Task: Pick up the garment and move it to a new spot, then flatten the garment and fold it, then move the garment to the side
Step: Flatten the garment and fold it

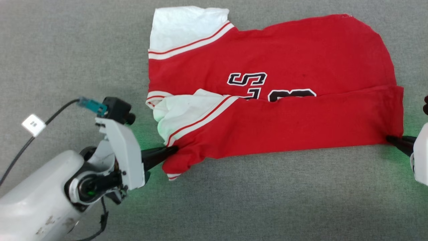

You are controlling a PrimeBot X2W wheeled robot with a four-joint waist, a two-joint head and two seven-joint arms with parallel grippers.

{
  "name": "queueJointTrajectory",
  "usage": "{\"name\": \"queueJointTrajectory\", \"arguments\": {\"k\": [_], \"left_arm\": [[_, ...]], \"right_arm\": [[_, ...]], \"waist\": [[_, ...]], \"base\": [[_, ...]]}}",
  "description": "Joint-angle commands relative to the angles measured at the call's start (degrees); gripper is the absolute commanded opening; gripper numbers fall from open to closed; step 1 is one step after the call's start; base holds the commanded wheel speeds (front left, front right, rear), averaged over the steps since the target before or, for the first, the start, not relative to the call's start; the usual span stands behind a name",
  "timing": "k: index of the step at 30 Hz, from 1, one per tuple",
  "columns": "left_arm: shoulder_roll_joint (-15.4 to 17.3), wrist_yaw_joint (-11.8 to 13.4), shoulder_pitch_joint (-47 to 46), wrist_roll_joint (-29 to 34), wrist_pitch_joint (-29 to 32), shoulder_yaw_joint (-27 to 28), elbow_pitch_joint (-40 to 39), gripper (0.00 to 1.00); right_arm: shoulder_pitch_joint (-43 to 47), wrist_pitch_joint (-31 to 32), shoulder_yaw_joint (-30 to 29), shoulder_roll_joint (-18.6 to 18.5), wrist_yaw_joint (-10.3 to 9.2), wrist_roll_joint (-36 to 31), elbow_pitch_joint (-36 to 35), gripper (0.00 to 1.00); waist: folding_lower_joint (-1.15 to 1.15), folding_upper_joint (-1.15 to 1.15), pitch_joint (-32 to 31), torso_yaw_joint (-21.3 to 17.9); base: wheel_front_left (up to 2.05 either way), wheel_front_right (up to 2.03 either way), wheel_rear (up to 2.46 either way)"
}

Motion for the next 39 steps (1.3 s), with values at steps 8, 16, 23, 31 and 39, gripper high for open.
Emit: {"name": "queueJointTrajectory", "arguments": {"k": [8,16,23,31,39], "left_arm": [[6.36,1.10,5.53,1.27,-3.54,0.60,-7.38,0.00],[11.24,3.48,9.99,2.13,-5.37,0.12,-15.62,0.00],[12.71,5.27,12.31,2.70,-7.19,-0.04,-19.23,0.12],[13.92,6.26,14.10,4.17,-15.06,2.97,-21.10,1.00],[10.20,7.15,10.83,9.67,-32.94,11.15,-16.02,1.00]], "right_arm": [[8.50,-0.29,-2.90,-2.00,-0.09,1.86,-4.95,0.00],[16.66,1.53,-7.10,-3.14,-0.09,2.54,-10.84,0.00],[20.82,1.49,-12.09,-1.18,-0.09,0.33,-15.08,0.39],[22.41,-3.73,-18.03,2.44,-0.09,-2.23,-19.01,1.00],[16.14,-19.11,-18.18,9.89,-0.10,-8.97,-18.07,1.00]], "waist": [[0.00,0.00,-2.48,0.08],[0.00,0.00,-2.77,0.34],[0.00,0.00,-2.59,0.34],[0.00,0.00,-2.46,0.71],[0.00,0.00,-1.63,-0.15]], "base": [[0.00,0.00,0.00],[0.00,0.00,0.00],[0.00,0.00,0.00],[0.00,0.00,0.00],[0.00,0.00,0.00]]}}
